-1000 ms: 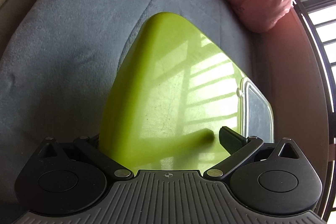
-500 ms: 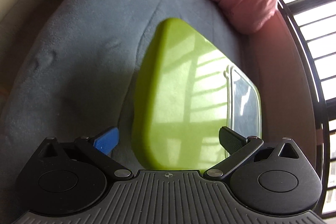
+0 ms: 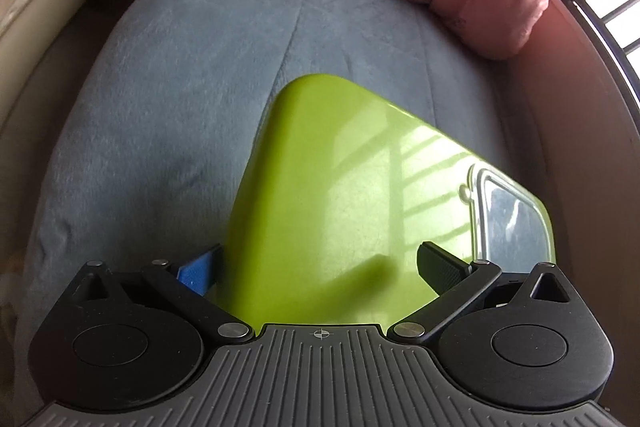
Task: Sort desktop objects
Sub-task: 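Open both tools and lift them away from the lidded box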
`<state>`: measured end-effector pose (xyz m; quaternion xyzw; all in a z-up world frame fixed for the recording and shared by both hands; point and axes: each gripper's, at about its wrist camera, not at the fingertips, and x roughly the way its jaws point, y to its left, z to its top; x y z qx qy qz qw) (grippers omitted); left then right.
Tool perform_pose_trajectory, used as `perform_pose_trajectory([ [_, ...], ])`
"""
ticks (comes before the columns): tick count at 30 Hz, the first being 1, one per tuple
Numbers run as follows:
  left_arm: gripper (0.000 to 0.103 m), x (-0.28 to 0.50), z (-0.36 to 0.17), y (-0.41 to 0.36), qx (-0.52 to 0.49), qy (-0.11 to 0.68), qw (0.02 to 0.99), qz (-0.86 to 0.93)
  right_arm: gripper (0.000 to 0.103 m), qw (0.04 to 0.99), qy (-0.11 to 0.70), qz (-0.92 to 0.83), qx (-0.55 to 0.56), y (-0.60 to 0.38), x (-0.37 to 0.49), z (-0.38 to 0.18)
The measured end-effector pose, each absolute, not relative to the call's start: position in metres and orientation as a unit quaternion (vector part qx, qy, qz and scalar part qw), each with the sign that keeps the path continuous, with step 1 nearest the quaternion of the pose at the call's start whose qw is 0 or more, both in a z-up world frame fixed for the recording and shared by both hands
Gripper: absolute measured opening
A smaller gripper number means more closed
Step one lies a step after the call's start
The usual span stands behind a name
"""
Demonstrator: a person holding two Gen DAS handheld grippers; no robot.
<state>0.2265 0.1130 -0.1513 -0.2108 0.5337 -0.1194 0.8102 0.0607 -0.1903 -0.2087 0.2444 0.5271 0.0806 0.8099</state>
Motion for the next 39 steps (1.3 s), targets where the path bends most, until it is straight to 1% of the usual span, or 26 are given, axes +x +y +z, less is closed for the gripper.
perform_pose_trajectory([
  [4,0.103,0.240,-0.155,0.112,-0.208,0.537,0.809,-0.120,0.062,0.813,0.519,0.073,0.255,-0.189,0.074,-0.211],
  [11,0.103,0.225,-0.156,0.134,-0.284,0.507,0.807,-0.106,0.062,0.833,0.502,0.074,0.219,-0.178,0.085,-0.209],
  [12,0.103,0.221,-0.154,0.136,-0.290,0.503,0.807,-0.103,0.063,0.834,0.500,0.078,0.221,-0.180,0.083,-0.206],
  [13,0.103,0.215,-0.150,0.138,-0.295,0.497,0.810,-0.102,0.069,0.836,0.494,0.082,0.223,-0.184,0.078,-0.202],
  [15,0.103,0.202,-0.141,0.144,-0.306,0.483,0.815,-0.096,0.077,0.840,0.485,0.082,0.231,-0.193,0.066,-0.194],
  [19,0.103,0.169,-0.120,0.156,-0.327,0.447,0.829,-0.078,0.082,0.831,0.479,0.094,0.266,-0.214,0.042,-0.181],
  [21,0.103,0.153,-0.109,0.162,-0.323,0.438,0.836,-0.072,0.085,0.834,0.472,0.090,0.272,-0.225,0.026,-0.174],
  [25,0.103,0.109,-0.091,0.150,-0.297,0.460,0.830,-0.103,0.085,0.837,0.457,0.073,0.293,-0.249,0.003,-0.163],
  [29,0.103,0.065,-0.083,0.105,-0.218,0.469,0.847,-0.120,0.086,0.842,0.415,0.050,0.340,-0.274,-0.018,-0.147],
  [30,0.103,0.060,-0.087,0.092,-0.199,0.474,0.849,-0.125,0.089,0.847,0.407,0.041,0.339,-0.277,-0.018,-0.141],
  [31,0.103,0.064,-0.095,0.080,-0.183,0.488,0.845,-0.124,0.095,0.853,0.404,0.030,0.329,-0.279,-0.019,-0.135],
  [32,0.103,0.067,-0.104,0.069,-0.167,0.501,0.840,-0.123,0.096,0.858,0.406,0.020,0.313,-0.279,-0.015,-0.131],
  [33,0.103,0.071,-0.111,0.059,-0.154,0.513,0.836,-0.120,0.095,0.863,0.407,0.016,0.298,-0.279,-0.009,-0.129],
  [35,0.103,0.084,-0.124,0.053,-0.158,0.520,0.834,-0.098,0.088,0.868,0.404,0.018,0.288,-0.277,0.004,-0.128],
  [37,0.103,0.097,-0.131,0.052,-0.166,0.517,0.836,-0.078,0.074,0.866,0.402,0.018,0.299,-0.278,0.014,-0.130],
  [39,0.103,0.108,-0.133,0.056,-0.176,0.509,0.841,-0.057,0.070,0.863,0.404,0.011,0.304,-0.276,0.023,-0.135],
])
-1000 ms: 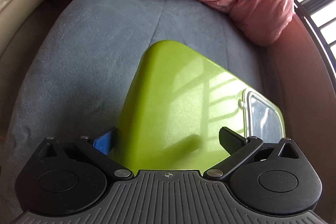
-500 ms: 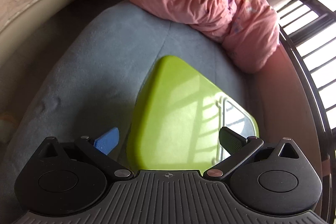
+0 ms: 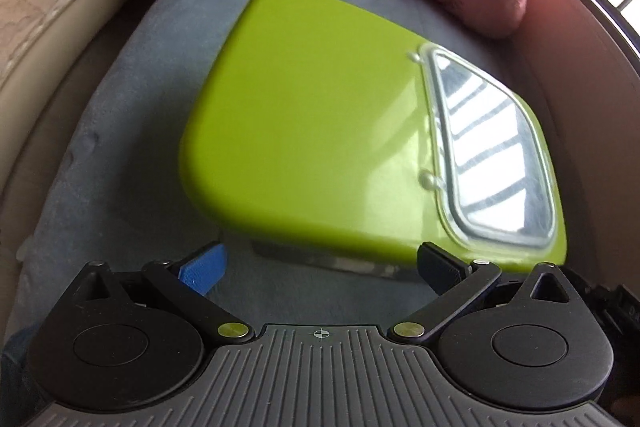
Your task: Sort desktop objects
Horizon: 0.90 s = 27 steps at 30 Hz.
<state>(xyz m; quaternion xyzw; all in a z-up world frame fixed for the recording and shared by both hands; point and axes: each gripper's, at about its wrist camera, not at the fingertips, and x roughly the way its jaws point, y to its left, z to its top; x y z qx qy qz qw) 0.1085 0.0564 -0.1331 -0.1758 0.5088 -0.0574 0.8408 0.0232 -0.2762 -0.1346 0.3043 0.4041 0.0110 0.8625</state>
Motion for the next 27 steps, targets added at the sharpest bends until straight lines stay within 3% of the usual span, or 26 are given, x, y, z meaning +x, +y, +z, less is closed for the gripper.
perform_pose_trajectory([
  [3,0.103,0.124,-0.132,0.066,-0.207,0.497,0.842,-0.035,0.065,0.859,0.414,0.003,0.302,-0.272,0.035,-0.143],
  [9,0.103,0.141,-0.133,0.072,-0.213,0.523,0.825,-0.027,0.066,0.860,0.419,0.004,0.293,-0.271,0.041,-0.148],
  [15,0.103,0.079,-0.102,0.070,-0.207,0.541,0.812,-0.062,0.100,0.840,0.414,0.051,0.348,-0.289,0.005,-0.115],
  [17,0.103,0.052,-0.079,0.066,-0.203,0.528,0.821,-0.082,0.103,0.844,0.395,0.079,0.355,-0.291,-0.011,-0.093],
  [19,0.103,0.028,-0.051,0.056,-0.169,0.515,0.836,-0.085,0.103,0.853,0.390,0.097,0.334,-0.285,-0.022,-0.066],
  [24,0.103,-0.012,-0.008,0.021,-0.054,0.435,0.899,-0.008,0.103,0.912,0.378,0.046,0.156,-0.246,-0.043,-0.008],
  [27,0.103,-0.022,0.004,0.008,-0.053,0.437,0.898,-0.016,0.103,0.923,0.369,-0.001,0.110,-0.230,-0.050,0.007],
])
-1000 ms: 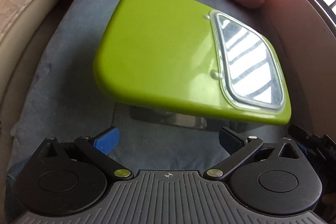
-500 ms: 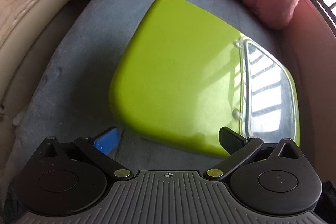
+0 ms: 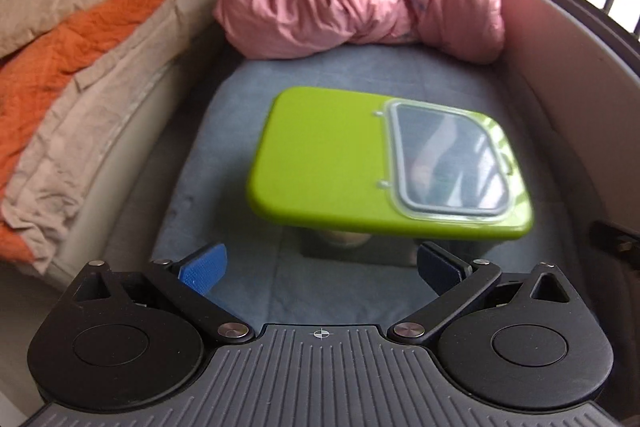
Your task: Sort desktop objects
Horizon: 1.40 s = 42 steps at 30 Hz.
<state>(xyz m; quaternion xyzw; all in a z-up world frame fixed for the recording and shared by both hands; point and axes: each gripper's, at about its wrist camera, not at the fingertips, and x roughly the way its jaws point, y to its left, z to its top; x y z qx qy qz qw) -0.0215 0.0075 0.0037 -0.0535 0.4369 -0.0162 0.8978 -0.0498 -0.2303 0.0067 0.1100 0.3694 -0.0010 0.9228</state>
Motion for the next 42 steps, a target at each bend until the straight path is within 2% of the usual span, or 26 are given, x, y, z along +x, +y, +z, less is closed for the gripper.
perform_pose_trajectory([
  [6,0.103,-0.033,0.023,0.003,-0.091,0.448,0.886,-0.074,0.103,0.877,0.465,0.013,0.117,-0.231,-0.042,0.002],
  [18,0.103,-0.024,0.007,0.014,-0.102,0.476,0.872,-0.057,0.103,0.857,0.491,0.017,0.157,-0.237,-0.040,-0.007],
  [26,0.103,-0.024,0.008,0.012,-0.100,0.474,0.873,-0.059,0.103,0.864,0.481,0.001,0.149,-0.237,-0.044,0.009],
  [42,0.103,-0.023,0.000,0.005,-0.094,0.484,0.868,-0.065,0.103,0.856,0.495,-0.006,0.152,-0.241,-0.041,-0.007],
])
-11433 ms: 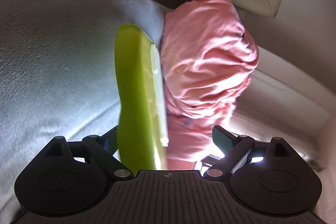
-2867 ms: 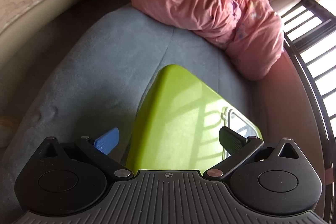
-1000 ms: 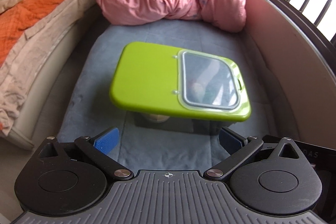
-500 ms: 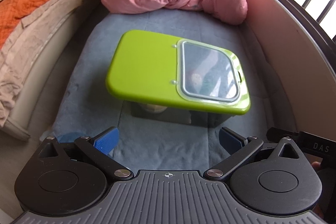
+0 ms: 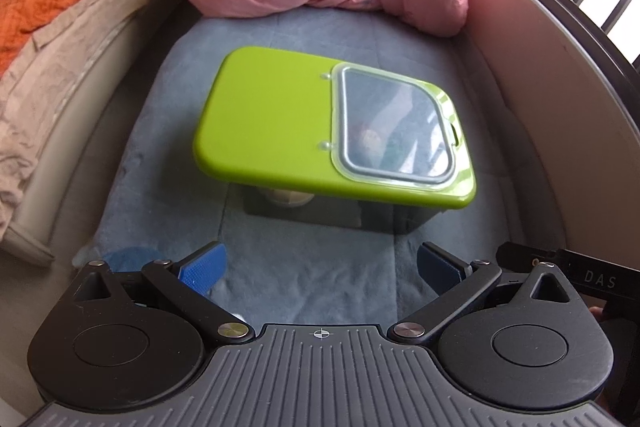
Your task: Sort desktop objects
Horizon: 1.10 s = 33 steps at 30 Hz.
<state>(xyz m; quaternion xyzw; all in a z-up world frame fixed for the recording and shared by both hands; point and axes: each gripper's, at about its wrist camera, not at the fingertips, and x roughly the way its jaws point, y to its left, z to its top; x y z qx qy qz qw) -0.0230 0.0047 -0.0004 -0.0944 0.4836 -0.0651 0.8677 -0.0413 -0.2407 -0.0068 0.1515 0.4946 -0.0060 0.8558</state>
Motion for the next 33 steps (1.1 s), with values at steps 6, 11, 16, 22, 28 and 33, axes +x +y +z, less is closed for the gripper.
perform_pose_trajectory([
  [6,0.103,-0.024,0.000,-0.001,-0.074,0.482,0.870,-0.067,0.103,0.853,0.500,-0.004,0.147,-0.239,-0.041,-0.009],
  [11,0.103,-0.026,0.002,-0.003,-0.057,0.474,0.877,-0.057,0.103,0.853,0.502,-0.002,0.142,-0.236,-0.041,-0.010],
  [16,0.103,-0.025,0.002,-0.001,-0.059,0.474,0.877,-0.054,0.103,0.851,0.507,0.001,0.139,-0.234,-0.041,-0.013],
  [22,0.103,-0.025,0.001,-0.002,-0.057,0.477,0.875,-0.056,0.103,0.858,0.500,-0.002,0.117,-0.229,-0.043,-0.010],
  [28,0.103,-0.024,0.000,-0.001,-0.057,0.478,0.875,-0.056,0.103,0.865,0.492,-0.004,0.104,-0.226,-0.045,-0.008],
  [33,0.103,-0.024,-0.002,-0.001,-0.056,0.480,0.873,-0.056,0.103,0.863,0.494,0.001,0.106,-0.232,-0.040,-0.011],
])
